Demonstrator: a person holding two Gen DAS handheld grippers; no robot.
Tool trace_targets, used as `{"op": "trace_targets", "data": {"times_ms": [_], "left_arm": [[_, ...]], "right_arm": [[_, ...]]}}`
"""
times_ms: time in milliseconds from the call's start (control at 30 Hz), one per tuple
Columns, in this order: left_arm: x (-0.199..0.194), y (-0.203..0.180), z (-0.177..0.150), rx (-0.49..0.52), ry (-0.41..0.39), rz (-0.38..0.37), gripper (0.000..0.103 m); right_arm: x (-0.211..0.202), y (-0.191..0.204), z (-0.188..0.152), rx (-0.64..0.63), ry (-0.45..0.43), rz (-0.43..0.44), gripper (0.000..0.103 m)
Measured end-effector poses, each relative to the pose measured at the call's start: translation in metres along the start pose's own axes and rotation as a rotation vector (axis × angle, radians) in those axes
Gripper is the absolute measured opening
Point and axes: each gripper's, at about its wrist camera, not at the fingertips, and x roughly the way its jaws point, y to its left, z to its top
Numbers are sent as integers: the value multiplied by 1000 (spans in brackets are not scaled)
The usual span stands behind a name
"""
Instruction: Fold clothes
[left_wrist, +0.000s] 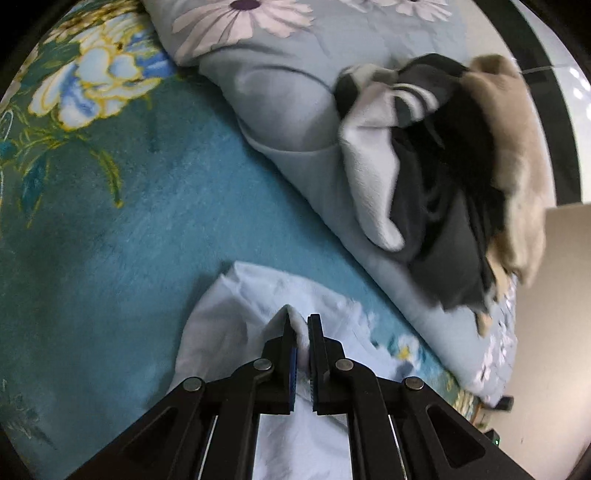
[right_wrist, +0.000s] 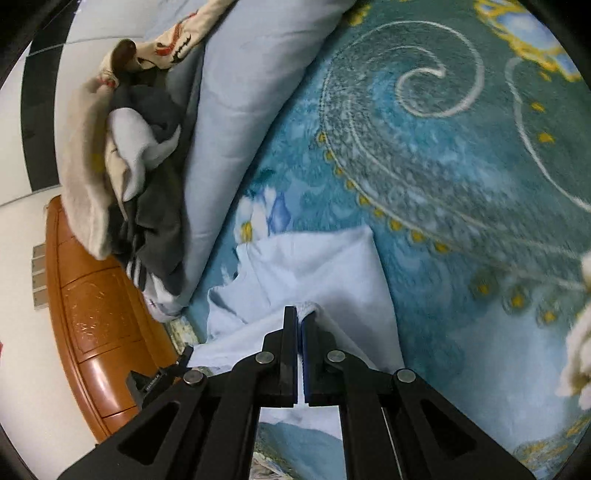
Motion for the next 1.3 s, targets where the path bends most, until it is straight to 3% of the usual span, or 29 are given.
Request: {"op": "trace_targets", "data": {"times_ms": [100,200,267,300,367,467,600,733,867,1000,1067,1100,1133,1167,1300], "left_arm": [[13,3,12,-36,-6,13,6],[5,9,20,-57,-37,-55,10],[-6,11,24,-37,-57,-92,26],[-14,13,23,-17,-68,-95,41],[-31,19,19,28,-87,-97,45],[-48,31,-3,137,-74,-38,47],[-51,70,-55,239,23,51,51],[-39,109,-90,148,106,56,51],[-38,134,-101,-7,92,-69,51],[-35,136,-95,-67,75,-122,48],[-36,137,-93,-92,57,-140,32],[-38,136,-94,-96,53,-130,9],[-41,135,-94,-99,50,-115,6],[-44,134,-94,-103,46,-100,6],[-87,127,-105,-44,7,-145,5]], "right_arm": [[12,6,11,-13,7,-33,2],[17,16,19,-58,-6,-59,2],[17,25,23,-106,-18,-60,4],[14,28,24,-130,-31,-52,4],[4,32,23,-181,-69,-51,19],[-15,24,12,-226,-111,-71,24],[-22,-11,-27,-250,-32,-141,27],[-12,-51,-60,-201,94,-202,31],[5,-68,-72,-115,163,-166,31],[18,-68,-81,-60,174,-158,31],[14,-64,-86,-70,147,-187,31],[12,-61,-86,-71,128,-189,28],[10,-57,-88,-72,111,-190,10],[9,-54,-90,-70,101,-187,2],[-11,-28,-104,-184,37,-223,1]]}}
